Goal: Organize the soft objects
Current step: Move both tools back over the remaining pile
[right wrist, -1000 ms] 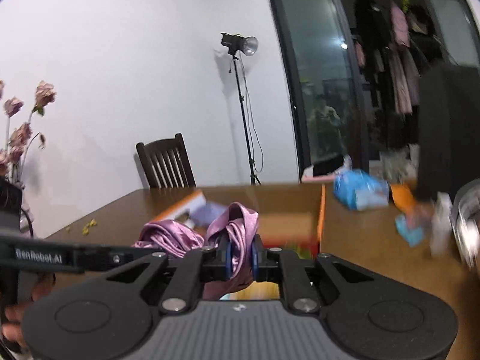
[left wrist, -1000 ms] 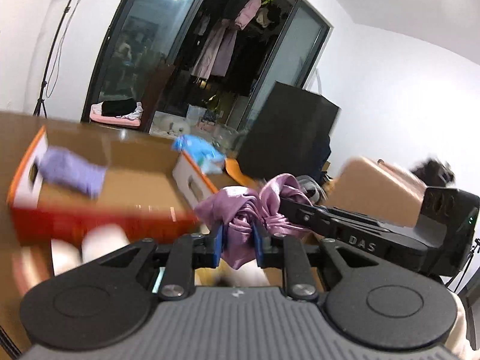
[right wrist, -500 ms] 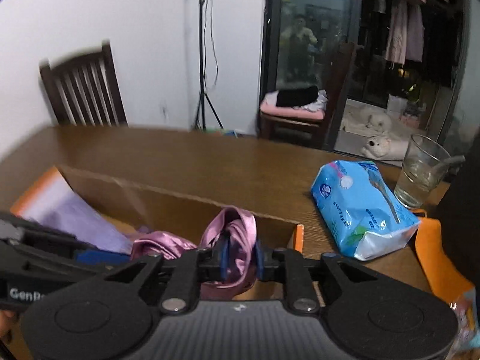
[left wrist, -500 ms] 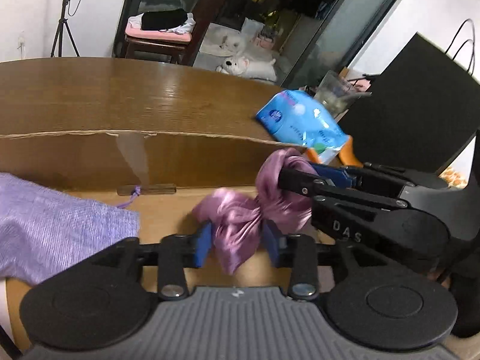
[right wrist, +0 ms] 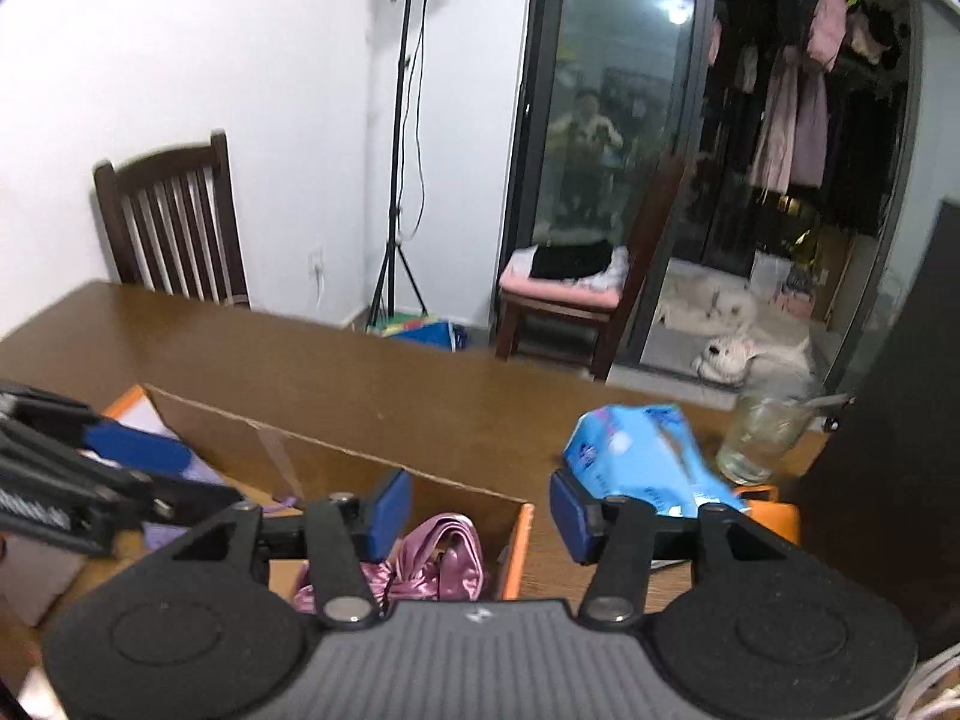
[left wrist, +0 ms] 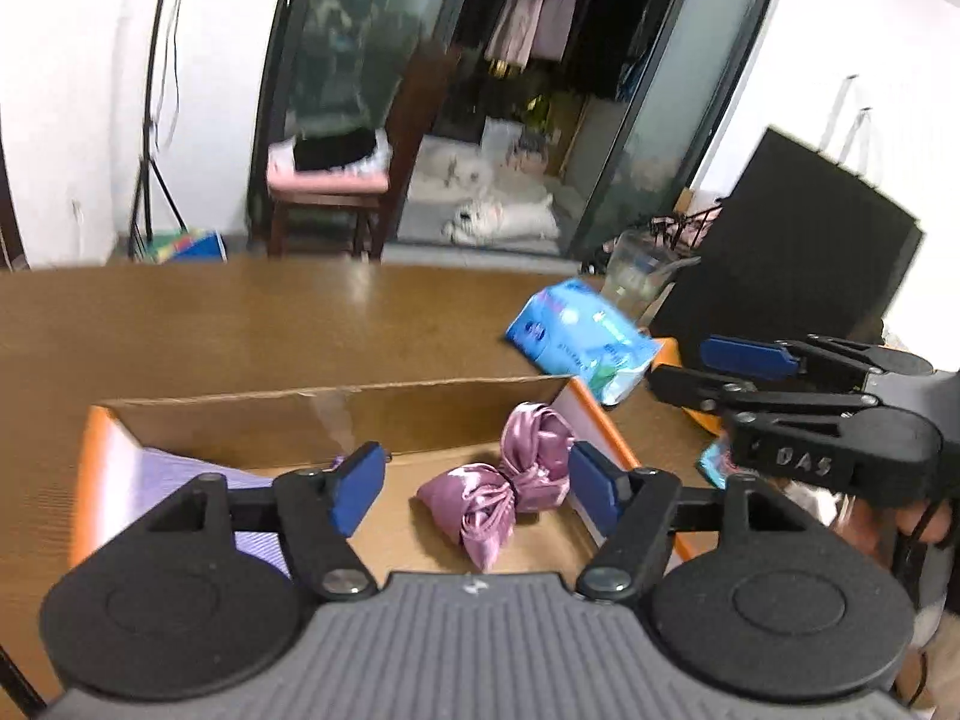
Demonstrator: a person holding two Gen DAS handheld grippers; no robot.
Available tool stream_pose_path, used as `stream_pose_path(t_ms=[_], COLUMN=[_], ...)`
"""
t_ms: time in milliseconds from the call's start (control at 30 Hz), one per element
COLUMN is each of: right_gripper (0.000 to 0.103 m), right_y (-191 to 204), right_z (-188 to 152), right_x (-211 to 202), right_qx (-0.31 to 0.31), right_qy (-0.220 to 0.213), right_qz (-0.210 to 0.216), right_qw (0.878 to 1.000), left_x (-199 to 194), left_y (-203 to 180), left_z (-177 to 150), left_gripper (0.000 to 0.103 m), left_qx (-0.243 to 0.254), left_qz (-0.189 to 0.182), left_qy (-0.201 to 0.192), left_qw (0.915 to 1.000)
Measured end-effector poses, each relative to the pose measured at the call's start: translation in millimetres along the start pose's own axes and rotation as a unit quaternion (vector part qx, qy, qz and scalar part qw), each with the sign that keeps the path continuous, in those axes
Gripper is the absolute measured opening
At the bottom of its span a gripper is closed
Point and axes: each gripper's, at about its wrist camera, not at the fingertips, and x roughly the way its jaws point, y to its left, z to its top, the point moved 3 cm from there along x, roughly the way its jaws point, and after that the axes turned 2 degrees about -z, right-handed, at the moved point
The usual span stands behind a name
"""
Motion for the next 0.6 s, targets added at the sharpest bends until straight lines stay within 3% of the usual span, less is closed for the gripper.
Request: stream_pose_path(t_ms=[300,467,600], right_gripper=[0.061,0.066,0.069], right_y=[0.9,14.8,30.2], right_z=[-27.3,-77.7,-130.5], right_x=[-137.4,-194.2,-228.9], right_qx=[-0.002,-0.001,0.007], right_qy=[-0.064,-0.087,-0.1], right_qz=[0.003,0.022,0.036], right_qw=[0.998,0.996,0.994], left_x=[-125.4,-178.0,-209.6], left_y=[-44.7,-66.8,-72.9], left_z=[-60.2,-121.4,-179.3], left_gripper=[0.087,0.093,0.098], left_qx=[0.055,0.079,0.063], left_qz=[0.045,0.055,0.049], left_qy=[-0.062,-0.108,-0.143], left_qw=[0.9956,0.9894,0.9865])
